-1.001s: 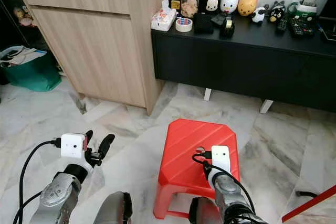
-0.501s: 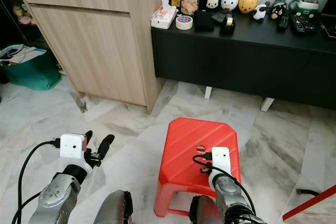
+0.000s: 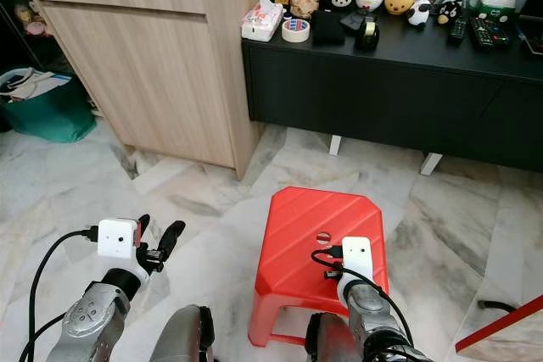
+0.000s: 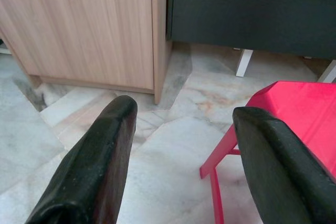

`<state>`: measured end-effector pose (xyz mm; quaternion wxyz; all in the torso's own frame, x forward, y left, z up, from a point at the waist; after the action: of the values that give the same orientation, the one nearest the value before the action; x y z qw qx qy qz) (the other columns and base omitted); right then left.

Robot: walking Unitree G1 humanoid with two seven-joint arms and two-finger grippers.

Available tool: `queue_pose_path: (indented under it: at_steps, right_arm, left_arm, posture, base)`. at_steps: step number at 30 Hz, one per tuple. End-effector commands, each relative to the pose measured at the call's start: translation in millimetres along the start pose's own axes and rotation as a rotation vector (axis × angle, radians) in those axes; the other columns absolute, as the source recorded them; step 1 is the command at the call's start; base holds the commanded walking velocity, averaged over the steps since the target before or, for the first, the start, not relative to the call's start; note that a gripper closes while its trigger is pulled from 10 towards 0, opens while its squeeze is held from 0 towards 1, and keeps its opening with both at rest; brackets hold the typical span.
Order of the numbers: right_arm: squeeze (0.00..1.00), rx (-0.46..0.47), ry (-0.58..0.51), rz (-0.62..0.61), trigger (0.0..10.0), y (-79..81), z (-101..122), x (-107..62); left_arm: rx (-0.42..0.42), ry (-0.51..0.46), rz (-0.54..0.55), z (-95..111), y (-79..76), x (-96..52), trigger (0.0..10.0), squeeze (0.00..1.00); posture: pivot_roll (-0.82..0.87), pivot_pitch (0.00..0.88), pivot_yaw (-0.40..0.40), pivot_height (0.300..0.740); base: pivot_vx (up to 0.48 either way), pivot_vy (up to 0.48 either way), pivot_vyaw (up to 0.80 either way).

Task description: Hang keys on a hook

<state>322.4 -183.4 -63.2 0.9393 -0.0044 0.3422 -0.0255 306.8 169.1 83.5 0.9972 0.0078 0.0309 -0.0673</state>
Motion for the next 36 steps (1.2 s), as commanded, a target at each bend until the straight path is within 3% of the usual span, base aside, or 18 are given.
queue_pose_path:
  at_steps: [1,2,3,4,22,30,36]
  right_arm:
    - [0.00,0.007,0.028,-0.006,10.0,-2.1,-7.3,-0.7]
    - [0.00,0.007,0.027,-0.006,10.0,-2.0,-7.1,-0.7]
    - [0.00,0.007,0.026,-0.005,1.9,-1.9,-6.8,-0.7]
    - [0.00,0.010,0.016,0.006,0.0,0.4,-4.7,-0.4]
    - [0.00,0.021,0.000,0.018,0.0,6.2,-3.8,-0.6]
    - [0.00,0.113,-0.238,-0.011,0.0,3.5,39.1,-4.2]
    - [0.00,0.127,-0.323,-0.012,0.0,2.6,50.5,-9.0]
  left_arm:
    - [0.009,-0.002,-0.001,2.9,0.1,-1.7,10.0,0.00]
    - [0.008,-0.002,0.000,3.0,0.1,-1.6,10.0,0.00]
    - [0.008,-0.002,0.000,3.0,0.2,-1.6,10.0,0.00]
    - [0.008,-0.002,0.002,2.9,0.3,-1.5,10.0,0.00]
    - [0.010,0.003,0.003,-0.6,0.4,3.4,10.0,0.00]
    - [0.042,0.002,0.022,-4.7,8.7,11.1,10.0,0.00]
    - [0.049,-0.005,0.023,-4.2,9.4,20.0,10.0,0.00]
  posture:
    - [0.14,0.129,0.008,0.605]
    - [0.14,0.129,0.008,0.605]
    - [0.14,0.129,0.007,0.605]
    - [0.13,0.128,0.008,0.605]
    - [0.13,0.099,0.002,0.605]
    - [0.13,0.034,-0.009,0.605]
    - [0.12,0.000,-0.015,0.605]
  base:
    - [0.000,0.000,0.00]
    - [0.000,0.000,0.00]
    - [0.000,0.000,0.00]
    - [0.000,0.000,0.00]
    - [0.000,0.000,0.00]
    - [0.000,0.000,0.00]
    - [0.000,0.000,0.00]
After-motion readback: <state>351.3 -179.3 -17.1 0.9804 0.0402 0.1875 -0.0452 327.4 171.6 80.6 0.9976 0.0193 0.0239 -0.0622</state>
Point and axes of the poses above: a point about 5 cm out from each wrist's last joint towards the gripper, its own x axis pointing out of the wrist towards the gripper, its own z axis along the axis of the wrist's last joint, y = z × x, the point moved 6 cm from there along x, pointing out of the wrist towards the gripper, and after that the axes turned 1 degree about x, right-handed, at the moved point
